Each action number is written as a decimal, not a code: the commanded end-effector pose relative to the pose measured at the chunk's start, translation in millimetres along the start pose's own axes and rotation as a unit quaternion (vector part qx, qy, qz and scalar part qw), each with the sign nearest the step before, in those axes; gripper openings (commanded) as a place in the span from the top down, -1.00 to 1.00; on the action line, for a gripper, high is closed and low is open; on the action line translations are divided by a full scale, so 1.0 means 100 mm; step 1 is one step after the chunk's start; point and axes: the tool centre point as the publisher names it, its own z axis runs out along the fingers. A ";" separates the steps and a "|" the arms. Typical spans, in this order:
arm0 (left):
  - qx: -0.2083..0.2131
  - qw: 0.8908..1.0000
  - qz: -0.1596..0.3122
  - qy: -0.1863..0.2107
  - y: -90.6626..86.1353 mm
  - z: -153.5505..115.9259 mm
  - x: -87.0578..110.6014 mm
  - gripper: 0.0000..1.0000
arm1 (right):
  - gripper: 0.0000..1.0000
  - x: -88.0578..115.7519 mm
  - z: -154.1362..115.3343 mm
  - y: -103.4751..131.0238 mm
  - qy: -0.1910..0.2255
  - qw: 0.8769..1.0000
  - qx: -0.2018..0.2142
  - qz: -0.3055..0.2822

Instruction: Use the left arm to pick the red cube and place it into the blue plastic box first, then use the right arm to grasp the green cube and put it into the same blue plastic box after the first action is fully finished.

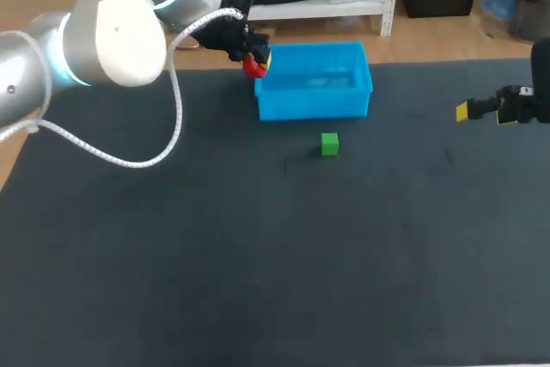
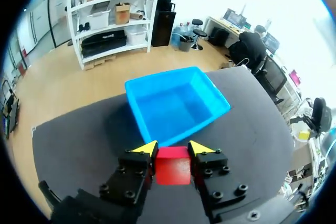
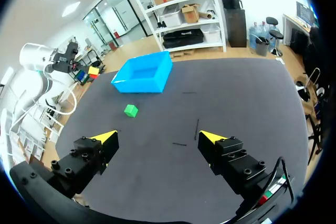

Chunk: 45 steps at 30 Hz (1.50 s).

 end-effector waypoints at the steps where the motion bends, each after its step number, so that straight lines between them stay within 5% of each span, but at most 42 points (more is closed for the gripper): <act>1: 0.011 1.000 0.007 0.002 0.02 0.32 -0.27 1.00 | -1.00 0.00 0.00 0.00 0.001 1.000 0.000 0.000; 15: 0.022 0.999 0.020 0.015 0.03 0.81 -0.59 1.00 | -1.00 0.00 0.00 0.00 0.001 1.000 0.000 0.000; 30: 0.015 0.999 0.013 0.048 0.05 1.18 -0.52 1.00 | -1.00 0.00 0.00 0.00 0.001 1.000 0.000 0.000; 45: -0.002 0.998 0.005 0.063 0.07 1.20 -0.43 1.00 | -1.00 0.00 0.00 0.00 0.001 1.000 0.000 0.000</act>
